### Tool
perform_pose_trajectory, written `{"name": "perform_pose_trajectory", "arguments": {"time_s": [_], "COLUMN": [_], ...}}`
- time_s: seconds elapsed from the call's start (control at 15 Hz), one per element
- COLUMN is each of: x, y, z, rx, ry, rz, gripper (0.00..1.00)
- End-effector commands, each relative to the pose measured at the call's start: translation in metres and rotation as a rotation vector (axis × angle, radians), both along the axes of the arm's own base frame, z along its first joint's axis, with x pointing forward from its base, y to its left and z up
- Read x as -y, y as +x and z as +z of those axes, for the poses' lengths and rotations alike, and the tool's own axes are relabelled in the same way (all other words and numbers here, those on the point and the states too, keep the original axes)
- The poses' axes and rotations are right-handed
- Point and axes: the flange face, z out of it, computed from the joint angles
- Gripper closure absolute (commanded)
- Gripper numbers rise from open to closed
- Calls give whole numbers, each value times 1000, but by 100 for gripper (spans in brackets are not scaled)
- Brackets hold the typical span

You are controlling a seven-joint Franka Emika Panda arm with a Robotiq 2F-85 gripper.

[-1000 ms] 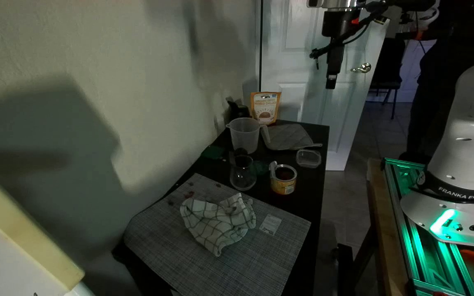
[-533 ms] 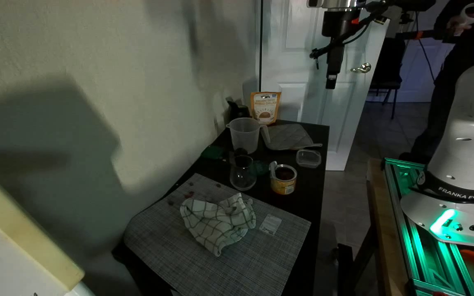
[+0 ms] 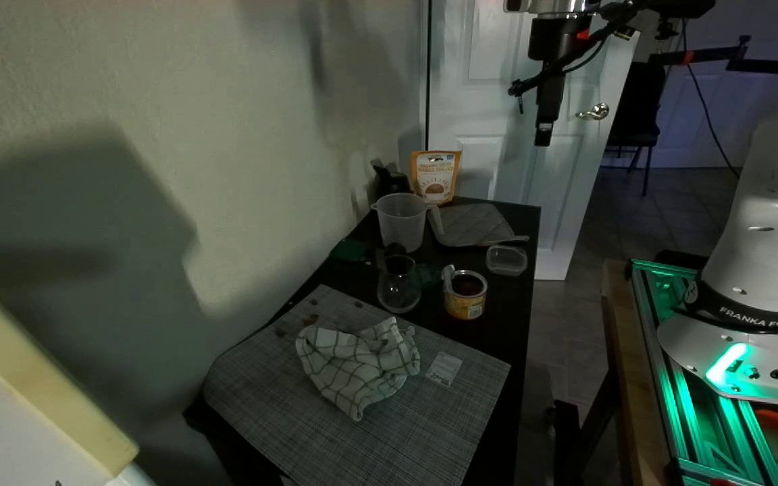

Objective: Put the spoon on the mat

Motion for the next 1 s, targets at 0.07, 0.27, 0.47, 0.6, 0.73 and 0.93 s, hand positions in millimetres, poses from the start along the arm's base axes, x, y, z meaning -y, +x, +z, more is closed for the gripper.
{"name": "perform_pose_trajectory", "arguments": {"time_s": [0.07, 0.27, 0.47, 0.6, 0.73, 0.93], "x": [0, -10, -58, -90, -118, -140], "y": [0, 7, 39, 63, 95, 144], "z": [1, -4, -27, -39, -48, -48], "rx": [-1, -6, 1, 2, 46, 187], "ry": [0, 30, 71, 121, 158, 119], "rz": [0, -22, -55, -68, -76, -72], "gripper": [0, 0, 0, 0, 0, 0]}}
